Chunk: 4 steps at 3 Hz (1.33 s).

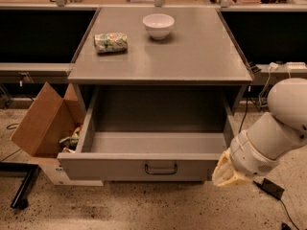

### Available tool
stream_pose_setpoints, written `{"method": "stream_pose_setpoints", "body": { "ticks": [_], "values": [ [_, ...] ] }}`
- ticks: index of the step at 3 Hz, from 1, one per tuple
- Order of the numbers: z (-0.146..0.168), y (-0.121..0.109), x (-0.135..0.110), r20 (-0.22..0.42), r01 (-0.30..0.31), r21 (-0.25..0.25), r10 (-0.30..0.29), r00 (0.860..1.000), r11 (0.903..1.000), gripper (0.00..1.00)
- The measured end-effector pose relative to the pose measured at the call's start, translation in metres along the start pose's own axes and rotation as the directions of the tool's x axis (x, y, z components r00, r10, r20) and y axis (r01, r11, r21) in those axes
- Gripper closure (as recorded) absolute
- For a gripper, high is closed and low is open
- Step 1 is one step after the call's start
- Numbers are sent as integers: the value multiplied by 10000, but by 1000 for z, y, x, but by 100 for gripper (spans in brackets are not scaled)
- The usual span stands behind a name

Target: Close top drawer

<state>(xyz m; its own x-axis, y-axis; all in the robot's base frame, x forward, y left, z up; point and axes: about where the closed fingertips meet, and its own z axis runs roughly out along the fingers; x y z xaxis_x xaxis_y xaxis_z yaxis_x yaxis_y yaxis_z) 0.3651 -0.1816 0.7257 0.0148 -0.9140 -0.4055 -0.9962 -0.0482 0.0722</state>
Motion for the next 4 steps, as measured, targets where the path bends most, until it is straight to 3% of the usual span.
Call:
{"method": "stream_pose_setpoints", "body": {
  "ticks": [2, 3, 4],
  "values": [
    [42, -12, 19, -366, 1382, 310, -1370, 9899, 9899, 100],
    [60, -28, 32, -738, 1821, 423, -1787, 9811, 9824, 100],
    [68, -46, 48, -982, 1850, 584, -1787, 9790, 9810, 100]
  ]
}}
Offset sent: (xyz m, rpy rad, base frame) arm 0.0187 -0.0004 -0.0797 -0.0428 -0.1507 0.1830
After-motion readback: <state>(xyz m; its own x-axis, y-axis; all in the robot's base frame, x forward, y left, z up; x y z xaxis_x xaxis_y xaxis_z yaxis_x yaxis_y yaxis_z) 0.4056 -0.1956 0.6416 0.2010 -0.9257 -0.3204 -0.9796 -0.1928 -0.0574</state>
